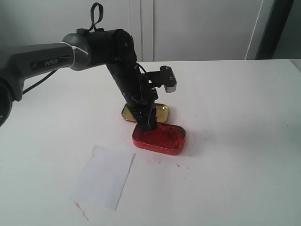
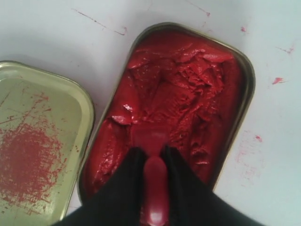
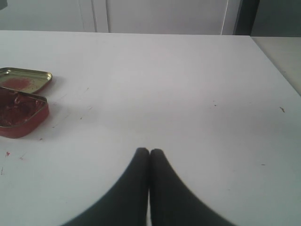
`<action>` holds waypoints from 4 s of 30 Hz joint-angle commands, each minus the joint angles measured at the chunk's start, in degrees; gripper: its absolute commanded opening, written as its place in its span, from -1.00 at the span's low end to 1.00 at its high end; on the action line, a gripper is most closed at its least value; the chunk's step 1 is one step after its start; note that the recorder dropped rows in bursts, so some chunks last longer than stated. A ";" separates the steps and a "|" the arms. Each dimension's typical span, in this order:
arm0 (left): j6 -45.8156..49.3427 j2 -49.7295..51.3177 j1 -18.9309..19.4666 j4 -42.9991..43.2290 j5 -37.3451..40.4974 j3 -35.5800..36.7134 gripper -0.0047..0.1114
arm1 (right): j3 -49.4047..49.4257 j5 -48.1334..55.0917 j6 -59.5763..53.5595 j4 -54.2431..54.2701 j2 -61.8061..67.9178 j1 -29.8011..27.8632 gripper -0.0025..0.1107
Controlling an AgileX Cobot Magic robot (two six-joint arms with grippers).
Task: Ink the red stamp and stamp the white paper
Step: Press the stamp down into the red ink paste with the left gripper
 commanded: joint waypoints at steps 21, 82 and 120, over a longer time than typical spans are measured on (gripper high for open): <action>0.34 5.92 -0.45 0.20 4.61 0.42 -0.92 | 0.28 -0.83 -0.01 -0.47 -0.25 -0.34 -0.96; -1.42 -2.91 -2.07 2.36 4.98 -0.40 -0.92 | 0.28 -0.83 -0.01 -0.47 -0.25 -0.34 -0.96; -8.29 -1.32 -6.18 16.11 2.66 -0.27 -0.92 | 0.28 -0.83 -0.01 -0.47 -0.25 -0.34 -0.96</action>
